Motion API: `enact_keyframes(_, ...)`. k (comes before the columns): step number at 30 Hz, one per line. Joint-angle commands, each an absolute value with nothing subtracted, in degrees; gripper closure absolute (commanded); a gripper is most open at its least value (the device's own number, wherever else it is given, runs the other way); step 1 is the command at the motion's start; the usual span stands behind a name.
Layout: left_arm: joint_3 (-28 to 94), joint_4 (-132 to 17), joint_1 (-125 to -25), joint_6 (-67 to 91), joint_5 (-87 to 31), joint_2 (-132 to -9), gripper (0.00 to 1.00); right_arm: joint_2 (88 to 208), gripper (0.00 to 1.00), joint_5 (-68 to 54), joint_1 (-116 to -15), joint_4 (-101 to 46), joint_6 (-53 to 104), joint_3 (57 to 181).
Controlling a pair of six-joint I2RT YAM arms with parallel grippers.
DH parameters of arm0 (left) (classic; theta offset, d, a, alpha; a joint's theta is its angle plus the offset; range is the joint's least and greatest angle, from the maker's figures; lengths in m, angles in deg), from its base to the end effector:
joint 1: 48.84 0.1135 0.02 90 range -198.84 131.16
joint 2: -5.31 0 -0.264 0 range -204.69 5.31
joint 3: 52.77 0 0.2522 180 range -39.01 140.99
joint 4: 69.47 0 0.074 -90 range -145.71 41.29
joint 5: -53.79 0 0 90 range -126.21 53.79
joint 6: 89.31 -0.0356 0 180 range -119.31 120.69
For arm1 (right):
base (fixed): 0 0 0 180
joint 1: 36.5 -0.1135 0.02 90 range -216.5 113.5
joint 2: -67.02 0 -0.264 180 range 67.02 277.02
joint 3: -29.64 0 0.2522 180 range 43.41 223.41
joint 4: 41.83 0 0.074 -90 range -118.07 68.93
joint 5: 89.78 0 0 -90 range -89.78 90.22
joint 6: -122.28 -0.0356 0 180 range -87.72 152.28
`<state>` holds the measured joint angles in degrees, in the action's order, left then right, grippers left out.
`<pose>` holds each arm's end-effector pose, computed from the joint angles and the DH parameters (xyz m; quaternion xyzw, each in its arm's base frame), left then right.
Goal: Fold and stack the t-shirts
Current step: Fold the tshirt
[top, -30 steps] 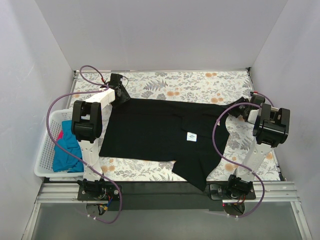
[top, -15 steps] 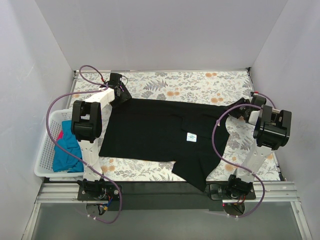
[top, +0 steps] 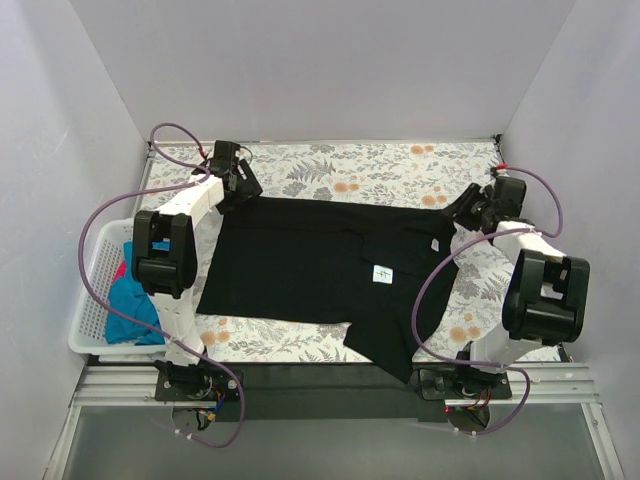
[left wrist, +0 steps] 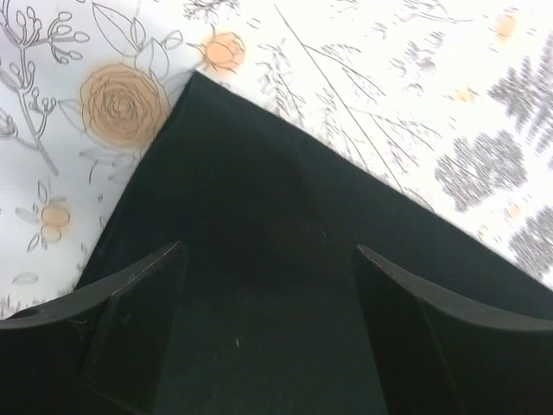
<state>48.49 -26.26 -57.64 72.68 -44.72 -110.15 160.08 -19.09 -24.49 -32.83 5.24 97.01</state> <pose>0.4325 -0.0616 0.1980 -0.5192 0.8044 -0.1271 0.2593 0.3446 -0.0613 0.2066 0.2185 0.8490 0.2071 0.4342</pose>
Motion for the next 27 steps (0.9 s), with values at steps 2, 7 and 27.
enact_keyframes(2,45.2,-25.48,-59.39,71.71,-44.73,-100.96,0.23,153.43,0.62,-13.31,-29.55,-23.25,8.9,92.37)
enact_keyframes(7,37.39,-25.83,-63.34,71.62,-45.52,-94.19,0.23,148.06,0.62,-13.05,-32.98,-21.22,8.64,85.87)
enact_keyframes(27,39.9,-32.94,-92.08,81.29,-33.39,-102.87,0.24,146.39,0.63,-16.74,-35.54,-19.99,10.31,78.83)
